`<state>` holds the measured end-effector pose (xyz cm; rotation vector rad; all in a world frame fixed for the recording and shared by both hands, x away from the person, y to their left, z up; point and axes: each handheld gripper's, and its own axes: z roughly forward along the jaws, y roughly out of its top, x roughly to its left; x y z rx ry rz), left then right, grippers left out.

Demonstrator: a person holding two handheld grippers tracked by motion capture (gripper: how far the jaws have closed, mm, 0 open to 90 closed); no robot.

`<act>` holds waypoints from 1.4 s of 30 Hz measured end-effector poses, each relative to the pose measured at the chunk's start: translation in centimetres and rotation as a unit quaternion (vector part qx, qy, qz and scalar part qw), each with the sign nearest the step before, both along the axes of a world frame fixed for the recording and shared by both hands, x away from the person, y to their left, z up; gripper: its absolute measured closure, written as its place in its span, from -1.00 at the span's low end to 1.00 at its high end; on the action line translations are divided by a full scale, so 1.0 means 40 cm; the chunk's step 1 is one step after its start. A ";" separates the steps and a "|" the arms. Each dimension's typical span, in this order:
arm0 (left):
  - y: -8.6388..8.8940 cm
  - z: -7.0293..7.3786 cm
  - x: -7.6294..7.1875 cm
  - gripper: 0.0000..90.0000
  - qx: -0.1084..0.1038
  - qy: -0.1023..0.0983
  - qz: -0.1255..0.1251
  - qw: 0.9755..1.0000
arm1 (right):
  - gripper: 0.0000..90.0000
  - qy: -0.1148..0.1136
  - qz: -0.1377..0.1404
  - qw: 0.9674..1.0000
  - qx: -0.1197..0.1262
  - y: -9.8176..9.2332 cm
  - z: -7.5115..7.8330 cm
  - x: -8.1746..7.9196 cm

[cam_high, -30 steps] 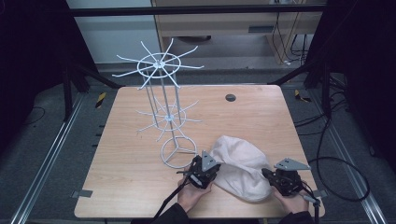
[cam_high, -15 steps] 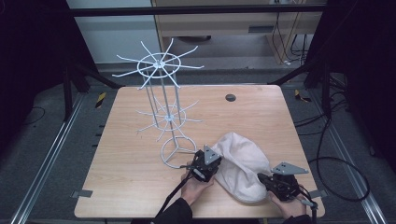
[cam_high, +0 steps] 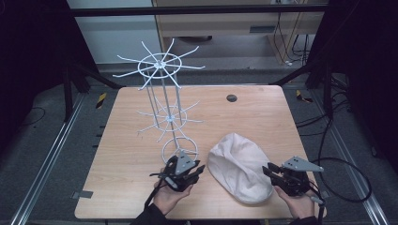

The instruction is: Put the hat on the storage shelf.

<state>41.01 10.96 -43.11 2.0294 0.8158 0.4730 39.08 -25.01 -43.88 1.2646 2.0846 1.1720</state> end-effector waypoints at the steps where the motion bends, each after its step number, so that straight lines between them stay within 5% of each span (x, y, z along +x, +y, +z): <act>1: 0.039 0.009 -0.010 0.45 -0.005 0.002 0.009 1.000 | 0.42 0.000 0.001 1.000 0.000 0.001 0.011 0.003; 7: 0.138 0.017 -0.020 0.31 -0.018 0.010 0.042 0.999 | 0.25 -0.003 0.014 1.000 -0.007 0.010 0.040 0.003; 14: 0.274 0.000 -0.008 0.09 -0.019 0.013 0.104 0.994 | 0.10 -0.003 0.027 0.999 -0.019 0.043 0.088 0.017; 23: 0.430 -0.042 0.007 -0.15 -0.017 0.009 0.195 0.981 | 0.05 0.008 0.062 0.997 -0.041 0.120 0.121 0.044; 27: 0.464 -0.060 0.015 -0.19 -0.009 0.011 0.223 0.975 | 0.05 0.019 0.077 0.995 -0.057 0.150 0.115 0.056; 42: 0.476 -0.077 0.028 -0.17 0.017 0.003 0.234 0.972 | 0.26 0.083 0.101 0.986 -0.101 0.204 0.050 0.094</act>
